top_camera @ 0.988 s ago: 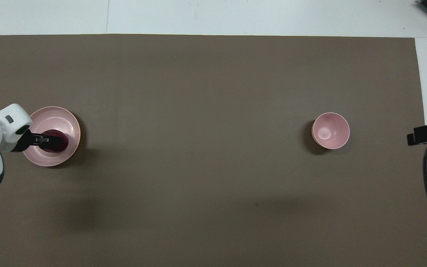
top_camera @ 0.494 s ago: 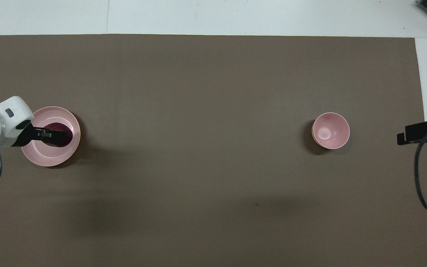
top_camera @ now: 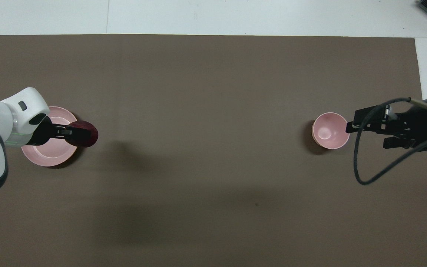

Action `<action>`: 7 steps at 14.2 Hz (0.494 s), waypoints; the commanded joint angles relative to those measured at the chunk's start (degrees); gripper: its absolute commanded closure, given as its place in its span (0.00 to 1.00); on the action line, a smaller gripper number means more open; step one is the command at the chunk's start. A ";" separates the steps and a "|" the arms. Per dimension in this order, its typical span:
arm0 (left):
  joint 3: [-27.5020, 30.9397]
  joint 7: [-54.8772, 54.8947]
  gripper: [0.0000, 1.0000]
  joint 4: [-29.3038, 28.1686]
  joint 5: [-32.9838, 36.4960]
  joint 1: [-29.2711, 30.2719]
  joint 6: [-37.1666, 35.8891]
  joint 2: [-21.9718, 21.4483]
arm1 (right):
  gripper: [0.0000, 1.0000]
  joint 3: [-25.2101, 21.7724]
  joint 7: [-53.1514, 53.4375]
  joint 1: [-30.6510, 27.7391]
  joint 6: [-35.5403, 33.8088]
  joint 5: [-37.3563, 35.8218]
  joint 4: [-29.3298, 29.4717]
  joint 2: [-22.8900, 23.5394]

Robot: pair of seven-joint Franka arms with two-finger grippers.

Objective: Move apple from plate to bowl
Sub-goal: 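Lift the apple with the left gripper while the right gripper approaches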

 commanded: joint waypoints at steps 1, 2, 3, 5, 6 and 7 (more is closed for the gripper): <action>0.31 -4.44 1.00 -0.30 -4.61 -3.87 -0.12 -0.80 | 0.00 -0.01 8.60 1.87 4.74 5.41 -0.62 4.29; 0.31 -4.80 1.00 -0.21 -6.97 -5.01 0.49 -0.80 | 0.00 -0.01 11.69 2.58 5.63 7.61 -0.62 5.61; 0.31 -5.23 1.00 -0.21 -10.91 -6.07 1.10 -0.80 | 0.00 -0.01 14.94 2.85 6.51 9.72 -0.62 6.84; -0.56 -6.20 1.00 -0.03 -17.34 -6.78 2.42 -0.80 | 0.00 -0.01 20.13 4.86 8.35 13.59 -0.62 9.30; -1.70 -6.55 1.00 -0.03 -19.89 -7.21 4.08 -0.80 | 0.00 -0.01 22.94 5.83 9.84 15.17 -0.71 10.27; -2.49 -6.99 1.00 -0.03 -22.00 -7.57 6.01 -0.80 | 0.00 -0.01 25.84 7.23 10.99 16.84 -0.71 11.15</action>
